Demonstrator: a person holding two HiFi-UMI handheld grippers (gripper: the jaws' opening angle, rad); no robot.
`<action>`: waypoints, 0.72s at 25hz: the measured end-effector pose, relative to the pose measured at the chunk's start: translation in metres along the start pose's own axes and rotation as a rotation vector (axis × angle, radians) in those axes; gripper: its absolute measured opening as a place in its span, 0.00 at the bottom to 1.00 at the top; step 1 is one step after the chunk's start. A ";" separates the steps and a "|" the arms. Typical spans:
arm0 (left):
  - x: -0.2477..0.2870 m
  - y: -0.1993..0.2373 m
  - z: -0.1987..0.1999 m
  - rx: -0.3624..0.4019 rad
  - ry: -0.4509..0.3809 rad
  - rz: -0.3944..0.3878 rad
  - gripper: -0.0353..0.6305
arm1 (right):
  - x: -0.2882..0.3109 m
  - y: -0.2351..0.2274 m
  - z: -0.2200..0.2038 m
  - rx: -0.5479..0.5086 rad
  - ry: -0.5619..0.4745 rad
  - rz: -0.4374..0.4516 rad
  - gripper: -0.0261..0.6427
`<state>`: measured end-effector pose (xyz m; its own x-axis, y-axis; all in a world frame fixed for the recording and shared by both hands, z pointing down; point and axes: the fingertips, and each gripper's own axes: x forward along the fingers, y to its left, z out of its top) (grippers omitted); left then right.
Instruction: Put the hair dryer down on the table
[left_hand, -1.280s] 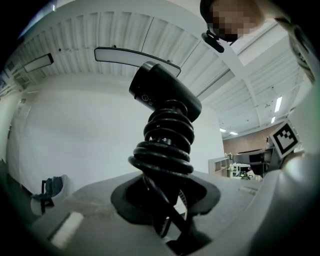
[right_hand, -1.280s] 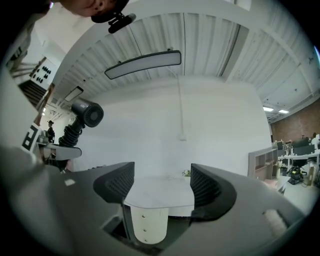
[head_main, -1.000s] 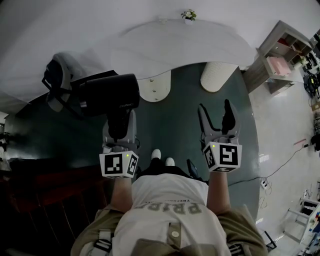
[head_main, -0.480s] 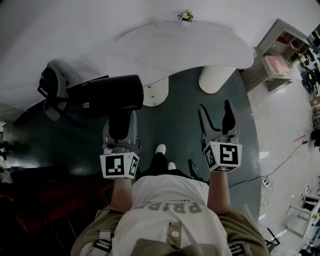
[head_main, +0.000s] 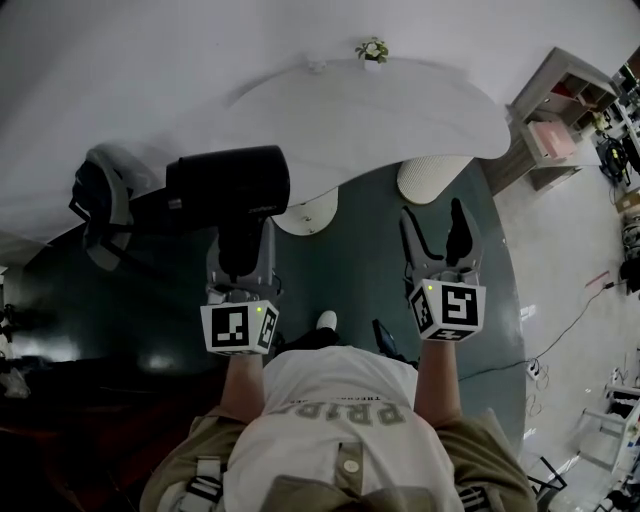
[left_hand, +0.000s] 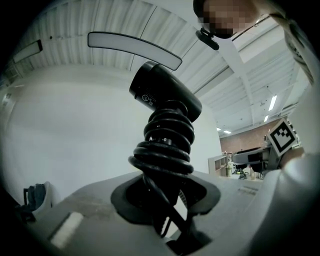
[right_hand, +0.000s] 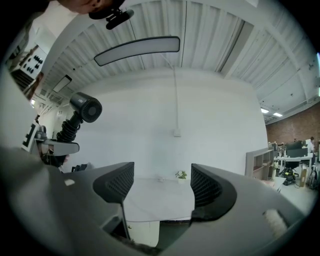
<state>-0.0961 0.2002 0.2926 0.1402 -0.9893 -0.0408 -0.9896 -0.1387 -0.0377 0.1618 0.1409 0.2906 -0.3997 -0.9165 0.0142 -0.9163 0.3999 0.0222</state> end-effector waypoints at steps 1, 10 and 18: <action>0.007 0.004 0.000 0.001 -0.002 -0.003 0.26 | 0.007 0.000 0.001 -0.002 -0.003 -0.004 0.55; 0.049 0.040 0.002 0.010 -0.016 -0.019 0.26 | 0.059 -0.003 0.009 0.007 -0.018 -0.038 0.55; 0.065 0.068 -0.012 -0.008 0.002 -0.014 0.26 | 0.086 0.005 0.000 0.006 0.005 -0.055 0.55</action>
<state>-0.1544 0.1259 0.2990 0.1537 -0.9873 -0.0388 -0.9878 -0.1526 -0.0306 0.1231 0.0645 0.2918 -0.3487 -0.9371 0.0179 -0.9370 0.3490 0.0166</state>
